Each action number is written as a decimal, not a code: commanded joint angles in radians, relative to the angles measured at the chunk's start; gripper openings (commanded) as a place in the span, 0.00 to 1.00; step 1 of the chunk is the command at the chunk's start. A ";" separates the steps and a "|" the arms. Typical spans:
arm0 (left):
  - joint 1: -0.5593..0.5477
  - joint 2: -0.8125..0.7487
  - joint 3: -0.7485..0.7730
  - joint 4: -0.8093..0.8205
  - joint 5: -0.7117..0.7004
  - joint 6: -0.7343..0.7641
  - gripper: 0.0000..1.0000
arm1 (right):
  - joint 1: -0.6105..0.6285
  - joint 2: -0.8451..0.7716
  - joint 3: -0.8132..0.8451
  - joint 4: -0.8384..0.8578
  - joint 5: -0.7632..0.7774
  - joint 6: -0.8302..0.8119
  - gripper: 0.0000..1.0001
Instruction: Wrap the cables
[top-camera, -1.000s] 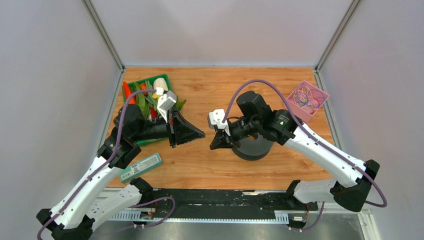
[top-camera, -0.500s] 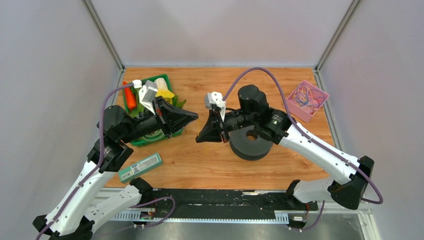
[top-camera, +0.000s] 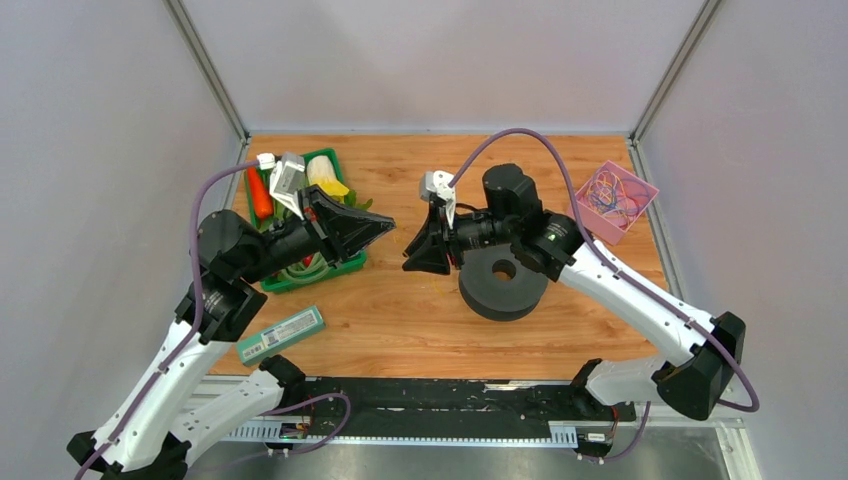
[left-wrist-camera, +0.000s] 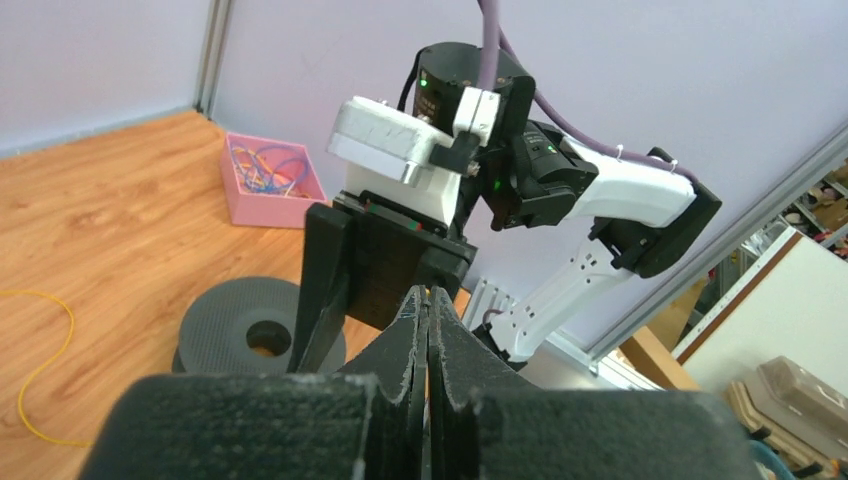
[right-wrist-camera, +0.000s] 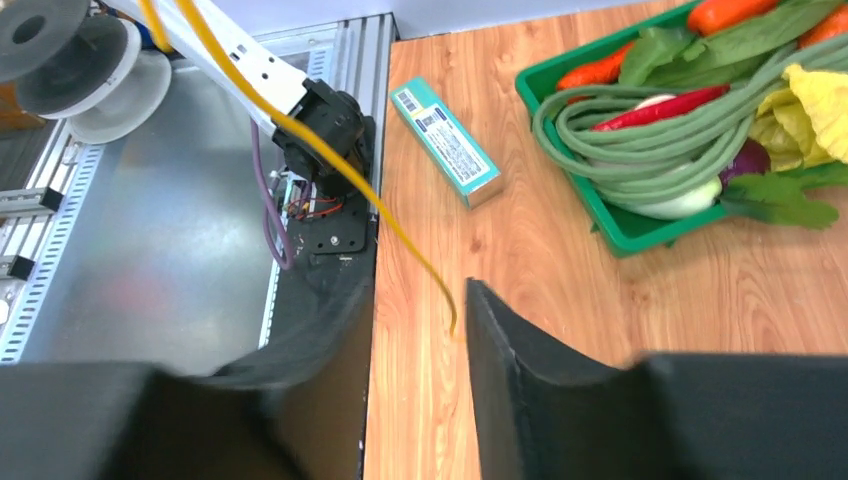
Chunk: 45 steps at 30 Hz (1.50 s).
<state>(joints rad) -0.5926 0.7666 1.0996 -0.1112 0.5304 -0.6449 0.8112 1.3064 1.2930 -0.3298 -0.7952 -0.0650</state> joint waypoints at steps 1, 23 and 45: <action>0.007 -0.026 0.013 0.082 0.017 0.011 0.00 | 0.003 -0.074 0.063 -0.101 0.031 -0.110 0.50; 0.007 0.002 0.014 0.105 -0.029 -0.019 0.00 | 0.120 -0.124 0.068 0.301 0.333 -0.012 0.57; 0.007 -0.006 -0.012 0.116 -0.098 -0.025 0.00 | 0.178 -0.114 0.034 0.351 0.450 -0.022 0.29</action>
<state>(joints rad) -0.5919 0.7666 1.0916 -0.0185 0.4500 -0.6540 0.9813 1.1957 1.3266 -0.0441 -0.3843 -0.0937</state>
